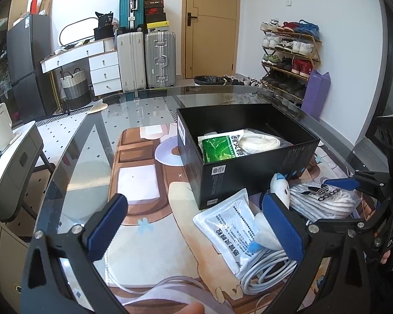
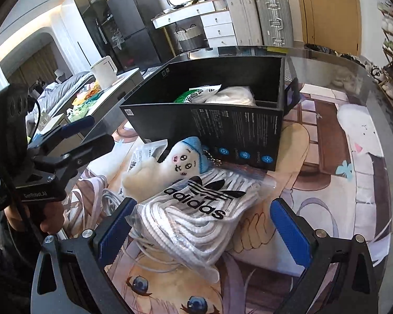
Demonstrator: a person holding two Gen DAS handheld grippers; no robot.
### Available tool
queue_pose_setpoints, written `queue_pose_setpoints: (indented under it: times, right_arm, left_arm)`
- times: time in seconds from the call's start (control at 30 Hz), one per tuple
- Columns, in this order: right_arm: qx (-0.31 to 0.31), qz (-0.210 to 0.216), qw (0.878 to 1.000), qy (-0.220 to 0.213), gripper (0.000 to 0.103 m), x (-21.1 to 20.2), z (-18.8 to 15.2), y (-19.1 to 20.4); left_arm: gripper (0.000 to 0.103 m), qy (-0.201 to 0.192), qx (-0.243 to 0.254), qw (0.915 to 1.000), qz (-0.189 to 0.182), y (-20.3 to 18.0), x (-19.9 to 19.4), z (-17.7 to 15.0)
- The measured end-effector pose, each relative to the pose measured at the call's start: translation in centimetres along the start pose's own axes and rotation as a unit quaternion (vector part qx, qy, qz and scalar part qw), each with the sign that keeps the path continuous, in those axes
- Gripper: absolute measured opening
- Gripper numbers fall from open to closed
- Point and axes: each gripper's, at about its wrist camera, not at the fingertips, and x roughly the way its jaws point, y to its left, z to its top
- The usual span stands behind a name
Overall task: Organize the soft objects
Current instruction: 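Move the right tool down to the clear bag of striped cloth, then close the right tool on the clear striped-cloth bag and lift it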
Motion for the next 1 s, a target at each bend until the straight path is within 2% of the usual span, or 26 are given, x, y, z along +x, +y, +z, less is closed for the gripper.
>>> queue_pose_setpoints:
  times: [0.13, 0.3, 0.37, 0.77, 1.0]
  right_arm:
    - [0.001, 0.003, 1.0, 0.013, 0.102, 0.6, -0.1, 0.0]
    - [0.008, 0.0, 1.0, 0.005, 0.102, 0.8, 0.0, 0.0]
    - [0.013, 0.002, 1.0, 0.005, 0.093, 0.9, 0.0, -0.2]
    - [0.006, -0.004, 1.0, -0.014, 0.059, -1.3, -0.6, -0.7]
    - [-0.01, -0.006, 0.999, -0.042, 0.054, -3.9, -0.5, -1.2]
  left_arm:
    - [0.103, 0.001, 0.002, 1.0, -0.001, -0.2, 0.1, -0.1]
    - [0.103, 0.0, 0.003, 1.0, -0.004, -0.3, 0.0, -0.2]
    - [0.103, 0.001, 0.005, 1.0, -0.004, -0.4, 0.0, -0.2]
    - [0.103, 0.0, 0.01, 0.9999, -0.006, -0.8, -0.2, -0.2]
    - [0.103, 0.004, 0.019, 0.9997, -0.015, -1.5, -0.4, -0.1]
